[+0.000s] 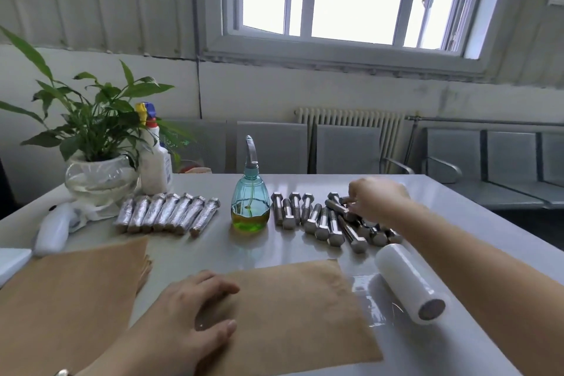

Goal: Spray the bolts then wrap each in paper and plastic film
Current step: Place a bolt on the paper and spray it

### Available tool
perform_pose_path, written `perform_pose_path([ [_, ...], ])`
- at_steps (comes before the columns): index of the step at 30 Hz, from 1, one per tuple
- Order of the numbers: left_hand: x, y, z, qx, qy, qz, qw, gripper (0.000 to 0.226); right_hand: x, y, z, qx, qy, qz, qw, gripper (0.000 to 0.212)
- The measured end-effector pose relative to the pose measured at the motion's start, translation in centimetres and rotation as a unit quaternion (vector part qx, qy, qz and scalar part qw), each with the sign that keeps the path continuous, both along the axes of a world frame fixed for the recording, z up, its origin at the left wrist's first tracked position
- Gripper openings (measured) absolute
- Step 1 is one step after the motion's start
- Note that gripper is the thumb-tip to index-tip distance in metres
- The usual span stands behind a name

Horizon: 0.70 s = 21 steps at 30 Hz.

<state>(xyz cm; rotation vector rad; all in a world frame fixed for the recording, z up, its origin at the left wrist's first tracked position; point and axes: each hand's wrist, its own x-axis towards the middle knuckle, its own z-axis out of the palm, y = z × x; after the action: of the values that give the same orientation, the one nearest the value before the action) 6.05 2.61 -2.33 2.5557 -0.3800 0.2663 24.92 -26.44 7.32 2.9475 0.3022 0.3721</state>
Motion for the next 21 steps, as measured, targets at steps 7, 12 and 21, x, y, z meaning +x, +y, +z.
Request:
perform_pose_path([
  [7, 0.9, 0.5, -0.5, 0.058, 0.012, -0.020, 0.998, 0.058, 5.2, 1.6, -2.6, -0.074, 0.074, -0.049, 0.993, 0.021],
  [12, 1.0, 0.6, -0.7, 0.082, 0.015, -0.028, 0.996, 0.059, 5.5, 3.0, -3.2, -0.147, 0.062, -0.037, 0.987, 0.027],
  [21, 0.7, 0.5, -1.0, 0.086, 0.018, -0.022, 0.996, 0.052, 4.6, 2.4, -3.3, 0.053, 0.014, 0.025, 0.998, 0.019],
])
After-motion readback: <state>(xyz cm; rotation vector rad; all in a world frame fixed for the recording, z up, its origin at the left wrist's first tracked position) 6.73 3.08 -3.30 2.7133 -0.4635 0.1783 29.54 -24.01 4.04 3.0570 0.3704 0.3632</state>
